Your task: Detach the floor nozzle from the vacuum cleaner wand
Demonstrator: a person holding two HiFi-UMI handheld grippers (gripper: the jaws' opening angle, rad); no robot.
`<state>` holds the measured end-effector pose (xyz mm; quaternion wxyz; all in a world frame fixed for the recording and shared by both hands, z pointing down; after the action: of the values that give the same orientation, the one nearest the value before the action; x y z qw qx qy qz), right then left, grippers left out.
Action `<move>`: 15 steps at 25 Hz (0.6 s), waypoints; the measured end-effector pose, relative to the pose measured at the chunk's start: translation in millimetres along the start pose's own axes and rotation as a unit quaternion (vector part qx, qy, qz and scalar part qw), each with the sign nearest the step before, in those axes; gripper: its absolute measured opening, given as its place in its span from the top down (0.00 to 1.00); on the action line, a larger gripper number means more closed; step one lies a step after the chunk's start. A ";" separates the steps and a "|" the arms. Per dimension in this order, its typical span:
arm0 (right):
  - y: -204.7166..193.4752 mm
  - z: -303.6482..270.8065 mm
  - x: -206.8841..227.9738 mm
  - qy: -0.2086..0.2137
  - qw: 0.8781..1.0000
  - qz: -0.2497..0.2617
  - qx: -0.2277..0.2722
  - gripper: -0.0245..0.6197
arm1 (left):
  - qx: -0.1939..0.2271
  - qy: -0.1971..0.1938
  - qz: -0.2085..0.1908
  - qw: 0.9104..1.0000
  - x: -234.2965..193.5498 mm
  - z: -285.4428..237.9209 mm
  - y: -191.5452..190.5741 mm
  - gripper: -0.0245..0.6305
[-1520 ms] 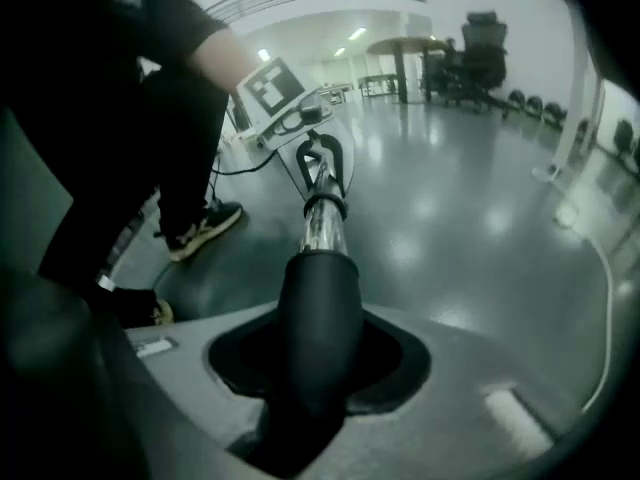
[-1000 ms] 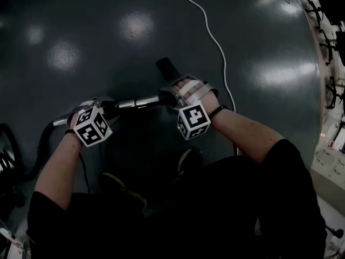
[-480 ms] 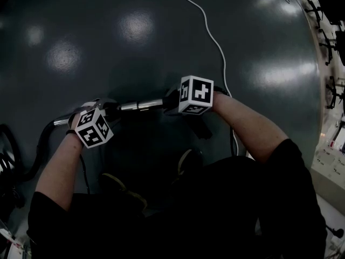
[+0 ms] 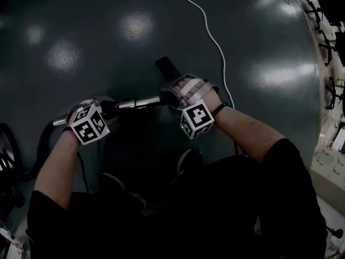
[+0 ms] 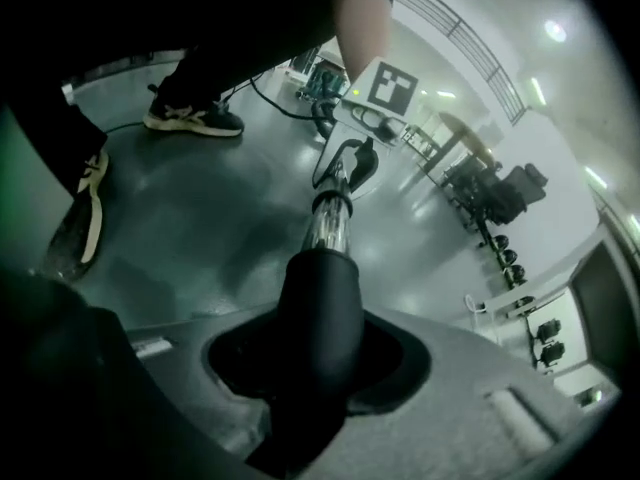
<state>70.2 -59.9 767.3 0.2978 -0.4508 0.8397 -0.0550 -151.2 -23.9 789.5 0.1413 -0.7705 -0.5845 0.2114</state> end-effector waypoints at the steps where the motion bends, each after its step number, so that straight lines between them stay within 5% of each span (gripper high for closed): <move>1: -0.5 1.3 2.1 0.015 1.000 -0.020 0.004 0.77 | 0.005 0.000 0.002 1.000 0.1 0.3 0.5 0.70; 3: -4.7 1.8 7.6 0.095 0.988 -0.122 0.013 0.77 | 0.004 0.006 0.000 1.000 0.3 0.4 1.6 0.70; 4: -10.2 0.7 10.6 0.151 0.969 -0.197 0.015 0.77 | -0.006 0.016 -0.004 1.000 -0.3 0.4 0.8 0.70; 6: -28.0 0.1 15.3 0.245 0.907 -0.343 0.022 0.77 | -0.032 0.033 -0.011 0.999 -3.1 1.2 -7.2 0.70; 7: -36.8 2.6 16.8 0.264 0.882 -0.390 0.030 0.77 | -0.040 0.034 -0.011 0.999 -4.0 2.4 -13.3 0.70; 8: -43.7 6.5 18.0 0.262 0.872 -0.411 0.041 0.77 | -0.044 0.030 -0.012 0.999 -3.9 3.4 -19.0 0.70; 15: -47.7 -5.5 -3.7 0.131 0.946 -0.295 0.025 0.77 | -0.092 0.033 -0.020 0.995 2.3 -17.7 -30.1 0.70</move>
<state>103.2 -86.0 790.7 0.1664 -0.6596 0.6992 -0.2199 -167.3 -12.8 818.5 0.0935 -0.7752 -0.6116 0.1280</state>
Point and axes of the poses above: the fingertips, and each gripper's own axes: z backward along the fingers, x to its right, y out of its top, the point moved 9 cm from there along z, backward along the fingers, and after that the axes turned 2 degrees about -z, right-handed, at the moved point
